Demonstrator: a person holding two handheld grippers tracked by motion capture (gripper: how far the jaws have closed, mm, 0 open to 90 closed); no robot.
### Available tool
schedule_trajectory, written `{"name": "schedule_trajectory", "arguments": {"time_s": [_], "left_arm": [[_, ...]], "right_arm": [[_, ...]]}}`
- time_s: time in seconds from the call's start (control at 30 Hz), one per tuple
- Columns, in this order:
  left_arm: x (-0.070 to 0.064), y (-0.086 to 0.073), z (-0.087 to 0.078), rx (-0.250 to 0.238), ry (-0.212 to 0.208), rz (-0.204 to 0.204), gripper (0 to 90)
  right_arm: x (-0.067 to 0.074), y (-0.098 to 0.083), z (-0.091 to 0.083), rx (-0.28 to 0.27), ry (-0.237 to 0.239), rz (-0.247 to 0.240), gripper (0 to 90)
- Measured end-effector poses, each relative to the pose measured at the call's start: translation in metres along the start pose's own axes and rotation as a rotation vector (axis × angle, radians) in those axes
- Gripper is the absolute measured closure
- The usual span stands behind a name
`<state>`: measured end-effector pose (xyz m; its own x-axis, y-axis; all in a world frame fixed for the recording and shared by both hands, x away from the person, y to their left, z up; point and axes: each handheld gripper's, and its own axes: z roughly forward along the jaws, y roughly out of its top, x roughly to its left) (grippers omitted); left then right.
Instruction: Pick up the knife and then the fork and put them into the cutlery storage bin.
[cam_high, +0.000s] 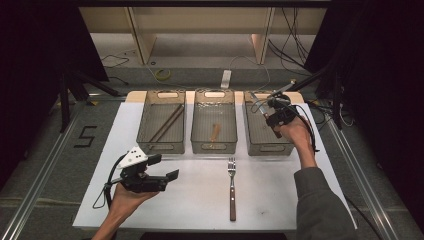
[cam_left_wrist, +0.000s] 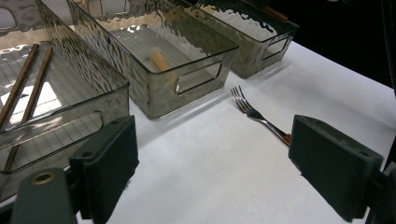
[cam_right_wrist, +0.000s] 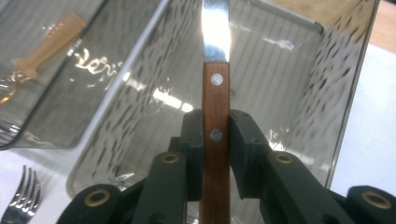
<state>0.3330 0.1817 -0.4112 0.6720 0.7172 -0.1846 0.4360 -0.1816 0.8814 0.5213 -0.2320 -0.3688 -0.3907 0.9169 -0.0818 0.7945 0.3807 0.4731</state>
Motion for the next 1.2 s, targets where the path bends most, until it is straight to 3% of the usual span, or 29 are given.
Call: {"name": "schedule_trajectory", "arguments": {"time_s": [0.3,0.37,0.6,0.77,0.93,1.1,1.2], "left_arm": [[0.0,0.0,0.0,-0.003,0.0,-0.005,15.1],[0.0,0.0,0.0,-0.003,0.001,-0.011,15.1],[0.0,0.0,0.0,-0.003,0.002,-0.01,15.0],[0.001,0.0,0.0,-0.006,0.002,-0.015,15.1],[0.0,0.0,0.0,-0.002,0.002,-0.009,15.0],[0.0,0.0,0.0,-0.002,0.003,-0.01,15.0],[0.001,0.0,0.0,-0.001,0.004,-0.012,15.0]], "right_arm": [[-0.002,-0.005,0.014,0.024,0.0,0.031,75.5],[-0.002,-0.004,0.017,0.036,0.025,0.044,57.8],[0.006,-0.004,0.005,-0.016,0.054,0.034,45.2],[0.025,-0.01,-0.012,-0.077,0.1,-0.032,38.9],[0.051,-0.026,-0.033,-0.152,0.163,-0.108,37.1],[0.073,-0.047,-0.046,-0.18,0.239,-0.158,36.3],[0.083,-0.059,-0.046,-0.188,0.256,-0.176,34.8]]}}
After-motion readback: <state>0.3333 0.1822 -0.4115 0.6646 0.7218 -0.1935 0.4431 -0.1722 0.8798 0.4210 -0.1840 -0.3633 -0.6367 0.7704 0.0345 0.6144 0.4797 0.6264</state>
